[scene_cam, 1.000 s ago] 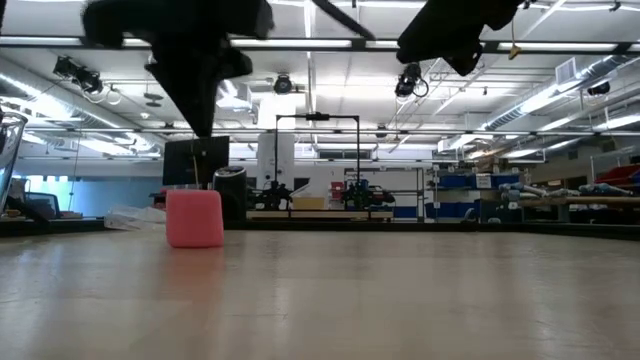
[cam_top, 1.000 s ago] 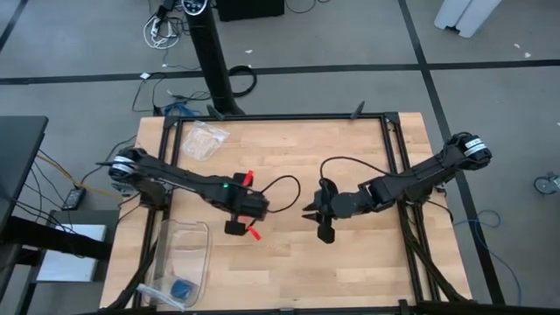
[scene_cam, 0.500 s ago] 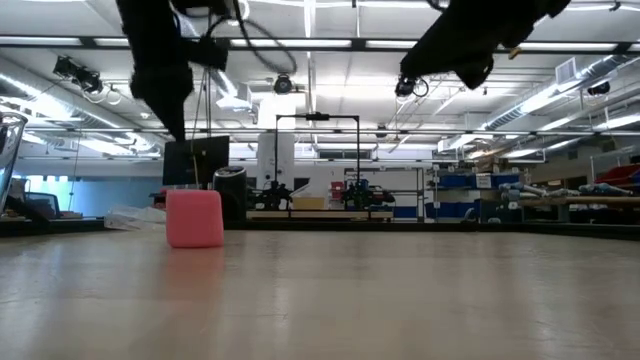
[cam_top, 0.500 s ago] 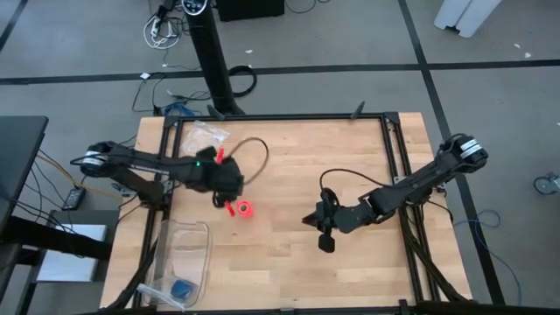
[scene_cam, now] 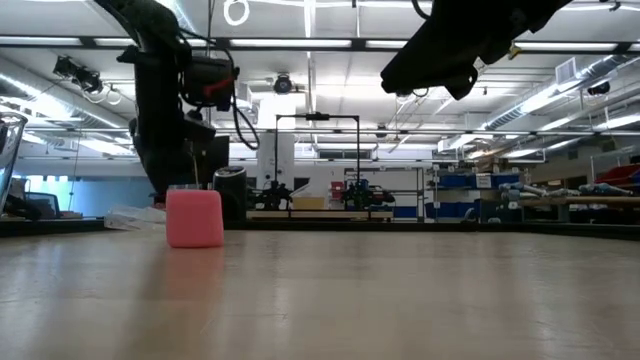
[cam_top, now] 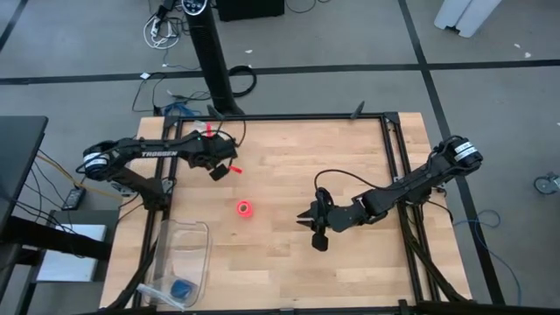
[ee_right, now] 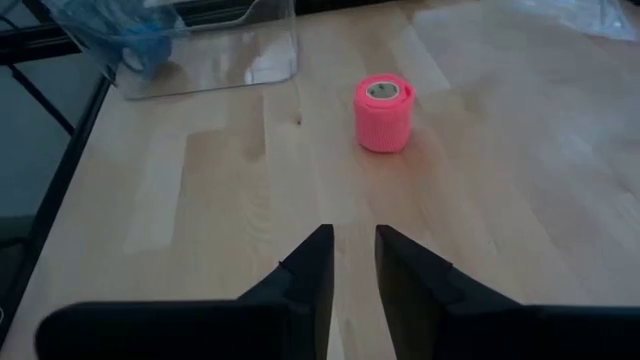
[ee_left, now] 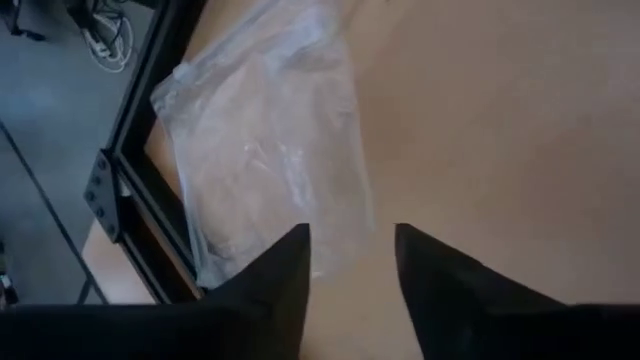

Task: Roll bandage
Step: Open the zip lock bag

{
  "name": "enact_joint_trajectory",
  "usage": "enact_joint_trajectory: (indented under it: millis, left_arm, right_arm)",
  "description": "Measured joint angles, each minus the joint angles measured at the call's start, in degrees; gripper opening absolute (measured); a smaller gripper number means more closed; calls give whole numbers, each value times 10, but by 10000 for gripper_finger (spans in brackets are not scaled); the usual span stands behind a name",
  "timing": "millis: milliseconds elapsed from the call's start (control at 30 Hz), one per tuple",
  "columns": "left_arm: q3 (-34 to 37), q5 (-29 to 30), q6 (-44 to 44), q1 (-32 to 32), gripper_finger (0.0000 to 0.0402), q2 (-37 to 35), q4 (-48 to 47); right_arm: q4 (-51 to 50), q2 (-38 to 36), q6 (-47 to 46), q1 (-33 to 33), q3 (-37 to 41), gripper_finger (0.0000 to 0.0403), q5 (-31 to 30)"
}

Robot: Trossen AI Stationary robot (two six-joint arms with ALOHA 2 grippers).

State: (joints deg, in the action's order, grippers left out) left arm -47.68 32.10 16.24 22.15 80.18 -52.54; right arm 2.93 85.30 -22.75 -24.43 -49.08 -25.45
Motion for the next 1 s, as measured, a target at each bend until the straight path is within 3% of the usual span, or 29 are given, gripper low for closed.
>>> enact_joint_trajectory:
  millis: [167,400,600,833,1000]
  left_arm:
    - [28,-10,-37,28,181,1,55]
    - [57,-12,-83,52,182,1,101]
    - [74,27,-92,73,182,1,118]
    - [99,11,-121,97,181,19,149]
    - [100,6,-138,96,148,64,155]
  right_arm:
    - [3,0,4,0,0,76,0]
    - [5,0,8,1,0,76,0]
    - [5,0,10,2,0,75,0]
    - [11,0,20,2,0,69,0]
    - [14,0,20,2,0,63,0]
